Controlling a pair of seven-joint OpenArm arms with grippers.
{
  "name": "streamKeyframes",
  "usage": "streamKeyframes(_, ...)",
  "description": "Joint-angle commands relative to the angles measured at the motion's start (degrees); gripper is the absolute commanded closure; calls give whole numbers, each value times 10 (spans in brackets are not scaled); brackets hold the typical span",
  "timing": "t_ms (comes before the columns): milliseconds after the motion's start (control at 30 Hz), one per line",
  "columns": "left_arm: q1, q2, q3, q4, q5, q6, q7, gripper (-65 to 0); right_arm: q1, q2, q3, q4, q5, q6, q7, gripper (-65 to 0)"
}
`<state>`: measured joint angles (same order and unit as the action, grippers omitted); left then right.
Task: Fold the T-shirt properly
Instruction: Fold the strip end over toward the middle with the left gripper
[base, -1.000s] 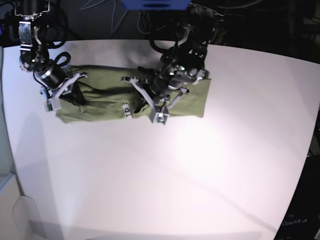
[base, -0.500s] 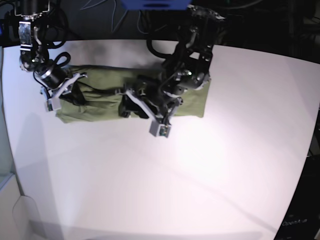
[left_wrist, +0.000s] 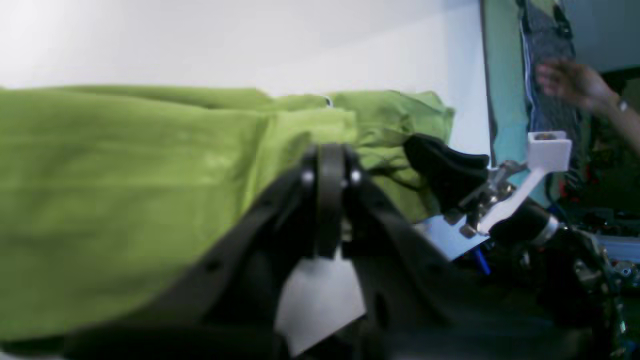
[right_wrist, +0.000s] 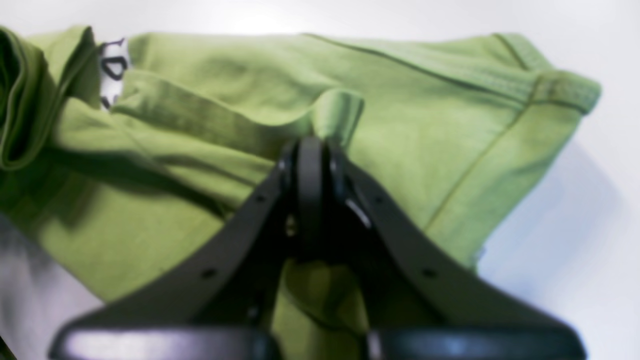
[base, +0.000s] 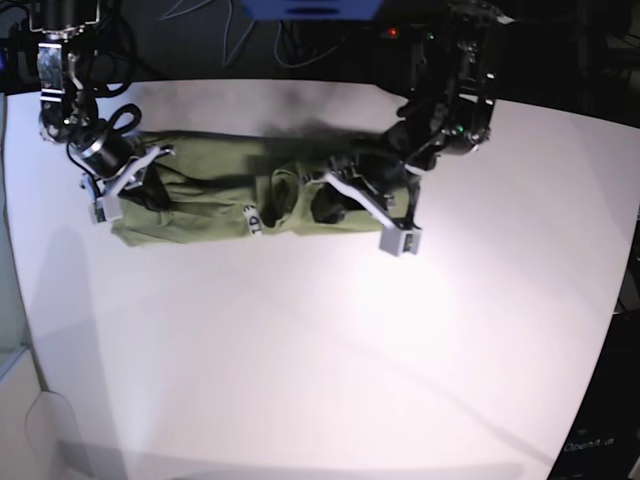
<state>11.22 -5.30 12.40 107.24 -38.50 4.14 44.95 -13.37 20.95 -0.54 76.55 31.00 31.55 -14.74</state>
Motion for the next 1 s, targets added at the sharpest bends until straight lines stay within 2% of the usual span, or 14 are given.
streamKeyframes(0,-9,0,1,11,-15,-9,-11,-15,-2,5,-1,1,-13,0,-21,-4)
streamKeyframes(167,-19,8,4,-61,-17,-9,-15,-17,7,5,-6,1,-13,0,-24,-4)
streamKeyframes(367,-64,43,7,-193,-14,-10,-15,-17,8,5,-10,1,-13,0,-24,-4)
streamKeyframes(533,-97,53,42,-239,-13,-10,-26,-17,8,5,-10,1,-13,0,-24,-4)
streamKeyframes(700,-97,52,63,-221,-18,-10,-31,-17,8,5,-14,1,-13,0,-24,-4)
streamKeyframes(800,-90,47,59,-173,-19,-11,-30,-17,8,7,-14,1,-13,0,-24,-4)
streamKeyframes(967,-76,16,58,-56,-45,-11,-28,-16,8,7,-14,1,-13,0,-24,-4)
